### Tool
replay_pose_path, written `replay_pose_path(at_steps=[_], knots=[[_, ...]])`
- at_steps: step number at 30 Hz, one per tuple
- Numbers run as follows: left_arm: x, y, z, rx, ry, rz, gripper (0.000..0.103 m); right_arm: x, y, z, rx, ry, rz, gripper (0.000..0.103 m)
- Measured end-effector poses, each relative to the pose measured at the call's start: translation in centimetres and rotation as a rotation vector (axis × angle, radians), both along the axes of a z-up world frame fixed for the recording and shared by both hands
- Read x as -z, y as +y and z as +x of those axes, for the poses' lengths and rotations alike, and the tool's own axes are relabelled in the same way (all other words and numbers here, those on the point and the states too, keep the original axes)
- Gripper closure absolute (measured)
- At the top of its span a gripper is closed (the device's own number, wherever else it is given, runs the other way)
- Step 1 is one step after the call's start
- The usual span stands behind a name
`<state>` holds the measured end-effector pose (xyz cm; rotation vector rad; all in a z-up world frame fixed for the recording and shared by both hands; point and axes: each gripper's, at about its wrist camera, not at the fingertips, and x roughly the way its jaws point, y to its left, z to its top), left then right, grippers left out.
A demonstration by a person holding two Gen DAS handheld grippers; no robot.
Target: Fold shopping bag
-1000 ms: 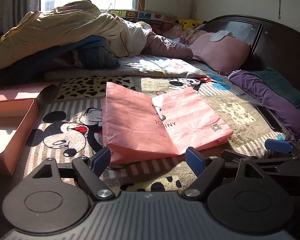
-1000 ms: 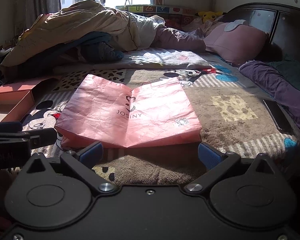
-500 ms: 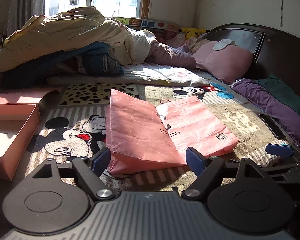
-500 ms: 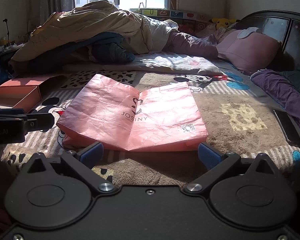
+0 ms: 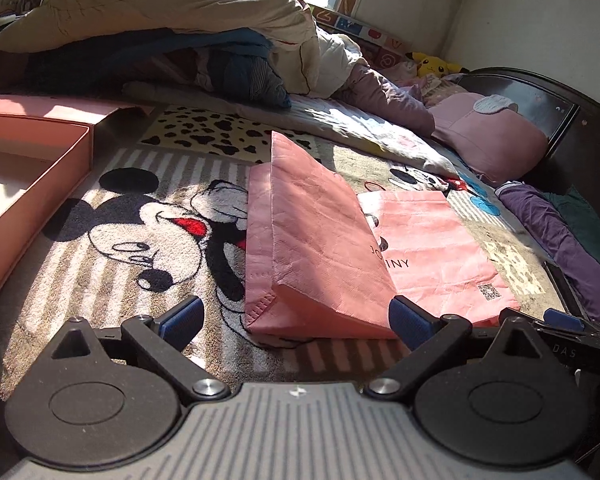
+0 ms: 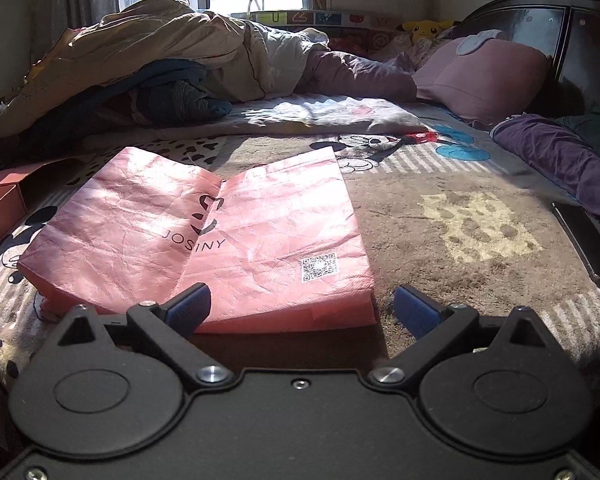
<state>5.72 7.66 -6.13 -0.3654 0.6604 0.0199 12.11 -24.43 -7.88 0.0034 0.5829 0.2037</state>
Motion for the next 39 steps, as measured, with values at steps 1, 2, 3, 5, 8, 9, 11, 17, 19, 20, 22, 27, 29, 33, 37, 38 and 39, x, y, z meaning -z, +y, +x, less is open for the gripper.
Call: replay_pose_path(at_steps=[1, 2, 3, 5, 8, 9, 11, 17, 19, 20, 22, 27, 29, 33, 37, 38, 39], knots=[[0.4, 0.1, 0.4, -0.007, 0.006, -0.013, 0.003, 0.3, -0.4, 0.5, -0.002, -0.001, 0.017, 0.002], [0.9, 0.3, 0.8, -0.013, 0.013, -0.027, 0.003, 0.7, -0.8, 0.9, -0.003, -0.002, 0.035, 0.003], [1.3, 0.4, 1.0, -0.023, 0.019, -0.050, 0.004, 1.1, -1.3, 1.3, -0.005, 0.002, 0.056, 0.006], [2.2, 0.7, 1.4, -0.044, 0.031, -0.097, 0.003, 1.8, -1.9, 2.2, -0.013, 0.020, 0.103, 0.015], [3.5, 1.1, 2.0, -0.074, 0.049, -0.166, 0.003, 2.8, -3.0, 3.5, -0.025, 0.047, 0.169, 0.030], [4.0, 1.2, 2.2, -0.084, 0.055, -0.189, 0.004, 3.2, -3.1, 4.0, -0.027, 0.058, 0.180, 0.037], [4.8, 1.5, 2.7, -0.104, 0.067, -0.235, 0.004, 4.1, -3.3, 4.9, -0.036, 0.088, 0.207, 0.045], [6.5, 1.4, 3.3, -0.120, 0.043, -0.358, 0.007, 4.9, -5.2, 5.6, 0.017, 0.126, 0.322, 0.073], [6.8, 1.2, 3.5, -0.103, 0.033, -0.417, 0.025, 5.0, -5.1, 5.5, 0.007, 0.135, 0.341, 0.076], [6.9, 1.1, 3.7, -0.093, 0.031, -0.438, 0.031, 5.0, -4.7, 5.4, -0.007, 0.138, 0.340, 0.076], [7.2, 0.9, 4.0, -0.077, 0.028, -0.462, 0.047, 5.1, -3.9, 5.1, -0.033, 0.144, 0.340, 0.076], [7.6, 2.0, 5.1, -0.131, -0.024, -0.481, 0.049, 5.1, -1.9, 4.4, -0.100, 0.158, 0.338, 0.076], [7.8, 2.4, 5.5, -0.152, -0.044, -0.489, 0.049, 5.0, -2.4, 4.7, -0.109, 0.163, 0.348, 0.076], [8.1, 3.3, 6.4, -0.195, -0.086, -0.503, 0.049, 4.9, -3.5, 5.2, -0.100, 0.170, 0.370, 0.079], [8.6, 4.3, 7.8, -0.231, -0.118, -0.536, 0.048, 4.9, -3.0, 5.0, -0.107, 0.168, 0.355, 0.080], [8.5, 4.5, 8.3, -0.234, -0.124, -0.549, 0.049, 4.9, -3.1, 4.9, -0.108, 0.171, 0.361, 0.081], [8.5, 4.7, 8.9, -0.237, -0.127, -0.566, 0.049, 4.9, -3.1, 4.9, -0.109, 0.174, 0.367, 0.082]])
